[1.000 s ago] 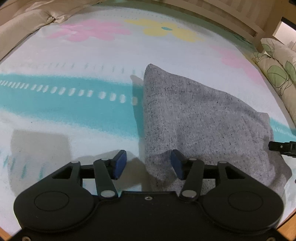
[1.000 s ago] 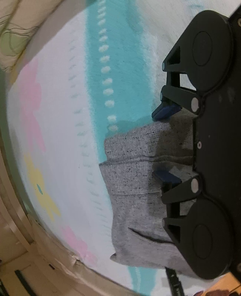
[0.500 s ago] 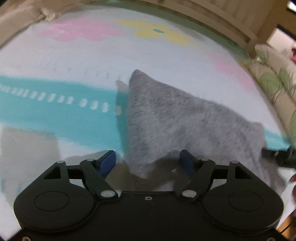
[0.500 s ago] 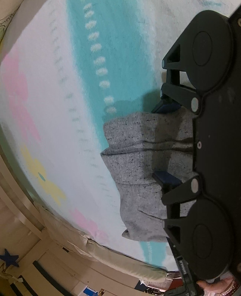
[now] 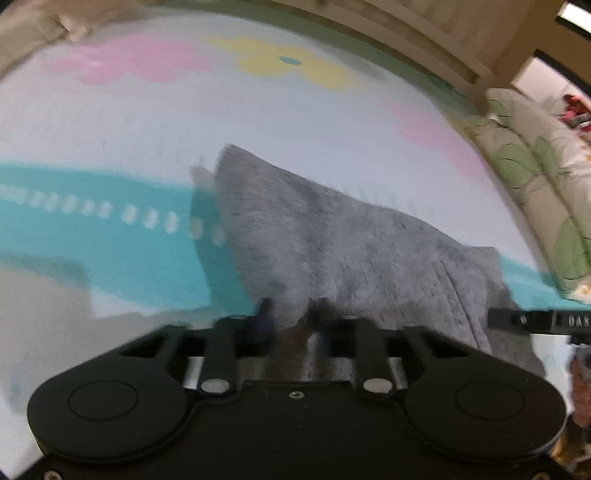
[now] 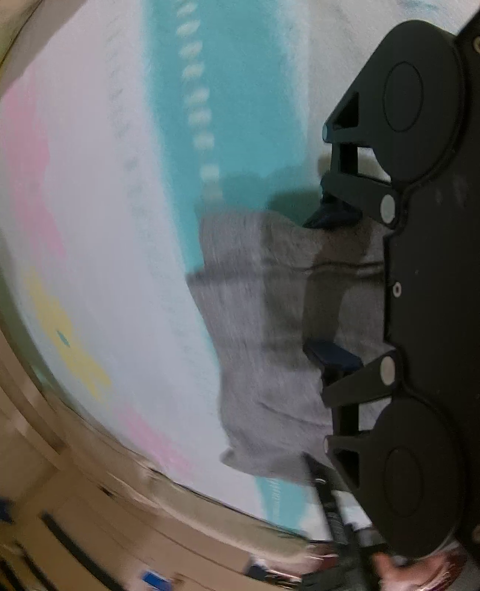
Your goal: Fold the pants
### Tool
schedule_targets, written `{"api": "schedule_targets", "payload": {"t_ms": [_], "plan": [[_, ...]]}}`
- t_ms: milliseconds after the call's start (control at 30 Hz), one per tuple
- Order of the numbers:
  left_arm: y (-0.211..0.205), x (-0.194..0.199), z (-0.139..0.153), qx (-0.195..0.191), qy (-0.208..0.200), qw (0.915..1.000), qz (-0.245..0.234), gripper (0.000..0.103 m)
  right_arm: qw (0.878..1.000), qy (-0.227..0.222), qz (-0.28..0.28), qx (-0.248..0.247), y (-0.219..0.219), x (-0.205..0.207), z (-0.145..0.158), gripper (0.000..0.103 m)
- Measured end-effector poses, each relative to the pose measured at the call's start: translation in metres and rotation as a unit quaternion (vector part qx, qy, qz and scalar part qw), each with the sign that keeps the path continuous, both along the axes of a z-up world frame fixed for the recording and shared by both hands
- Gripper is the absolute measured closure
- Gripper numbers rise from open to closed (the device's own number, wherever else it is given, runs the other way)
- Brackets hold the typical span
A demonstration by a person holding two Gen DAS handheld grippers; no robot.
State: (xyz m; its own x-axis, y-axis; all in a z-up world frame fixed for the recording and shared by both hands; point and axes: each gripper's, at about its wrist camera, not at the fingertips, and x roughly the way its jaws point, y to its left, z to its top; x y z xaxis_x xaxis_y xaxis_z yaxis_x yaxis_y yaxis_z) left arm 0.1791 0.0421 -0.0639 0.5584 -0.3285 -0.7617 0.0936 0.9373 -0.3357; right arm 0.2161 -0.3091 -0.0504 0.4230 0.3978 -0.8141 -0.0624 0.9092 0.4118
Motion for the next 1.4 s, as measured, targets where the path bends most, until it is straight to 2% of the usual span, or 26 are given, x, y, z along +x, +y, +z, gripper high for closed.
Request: {"api": "schedule_targets", "payload": {"t_ms": [67, 133, 233, 300, 433, 600, 733, 833, 933, 1000, 1067, 1100, 1167, 1267, 1400], "plan": [[-0.002, -0.004, 0.010, 0.014, -0.013, 0.9998, 0.008, 0.089, 0.998, -0.017, 0.021, -0.059, 0.019, -0.003, 0.013, 0.077], [-0.005, -0.010, 0.021, 0.019, -0.028, 0.9993, 0.015, 0.090, 0.995, -0.032, 0.028, -0.090, 0.032, -0.007, 0.026, 0.079], [-0.012, -0.014, 0.043, 0.026, -0.054, 0.9981, 0.012, 0.092, 0.992, -0.053, 0.028, -0.108, 0.044, -0.010, 0.046, 0.081], [-0.014, -0.012, 0.056, 0.026, -0.061, 0.9978, 0.006, 0.092, 0.991, -0.066, 0.035, -0.115, 0.053, -0.010, 0.060, 0.081], [-0.009, 0.007, 0.086, 0.046, -0.093, 0.9941, 0.030, 0.092, 0.987, -0.104, 0.045, -0.113, 0.072, 0.002, 0.088, 0.082], [0.018, 0.058, 0.116, 0.039, -0.109, 0.9912, 0.064, 0.092, 0.980, -0.146, 0.052, -0.121, 0.097, 0.044, 0.110, 0.082], [0.033, 0.108, 0.129, 0.073, -0.114, 0.9885, 0.068, 0.092, 0.980, -0.164, 0.040, -0.103, 0.113, 0.089, 0.117, 0.082], [0.046, 0.139, 0.124, 0.080, -0.102, 0.9884, 0.079, 0.091, 0.981, -0.169, 0.035, -0.093, 0.125, 0.122, 0.115, 0.082], [0.060, 0.169, 0.095, 0.105, -0.057, 0.9893, 0.085, 0.080, 0.983, -0.150, 0.035, -0.103, 0.136, 0.153, 0.096, 0.077], [0.073, 0.177, 0.072, 0.142, -0.023, 0.9832, 0.113, 0.082, 0.981, -0.122, -0.018, -0.148, 0.132, 0.172, 0.075, 0.074], [0.083, 0.179, 0.056, 0.165, -0.025, 0.9763, 0.138, 0.084, 0.969, -0.130, -0.084, -0.192, 0.125, 0.175, 0.058, 0.071], [0.086, 0.178, 0.051, 0.164, -0.027, 0.9765, 0.137, 0.084, 0.966, -0.135, -0.091, -0.203, 0.121, 0.174, 0.051, 0.071], [0.086, 0.175, 0.045, 0.158, -0.034, 0.9799, 0.117, 0.084, 0.967, -0.144, -0.073, -0.196, 0.123, 0.174, 0.046, 0.071], [0.074, 0.171, 0.042, 0.175, -0.055, 0.9783, 0.095, 0.084, 0.972, -0.172, -0.042, -0.153, 0.121, 0.167, 0.050, 0.071], [0.053, 0.156, 0.043, 0.176, -0.081, 0.9785, 0.071, 0.080, 0.981, -0.164, 0.020, -0.103, 0.145, 0.167, 0.046, 0.072]]}}
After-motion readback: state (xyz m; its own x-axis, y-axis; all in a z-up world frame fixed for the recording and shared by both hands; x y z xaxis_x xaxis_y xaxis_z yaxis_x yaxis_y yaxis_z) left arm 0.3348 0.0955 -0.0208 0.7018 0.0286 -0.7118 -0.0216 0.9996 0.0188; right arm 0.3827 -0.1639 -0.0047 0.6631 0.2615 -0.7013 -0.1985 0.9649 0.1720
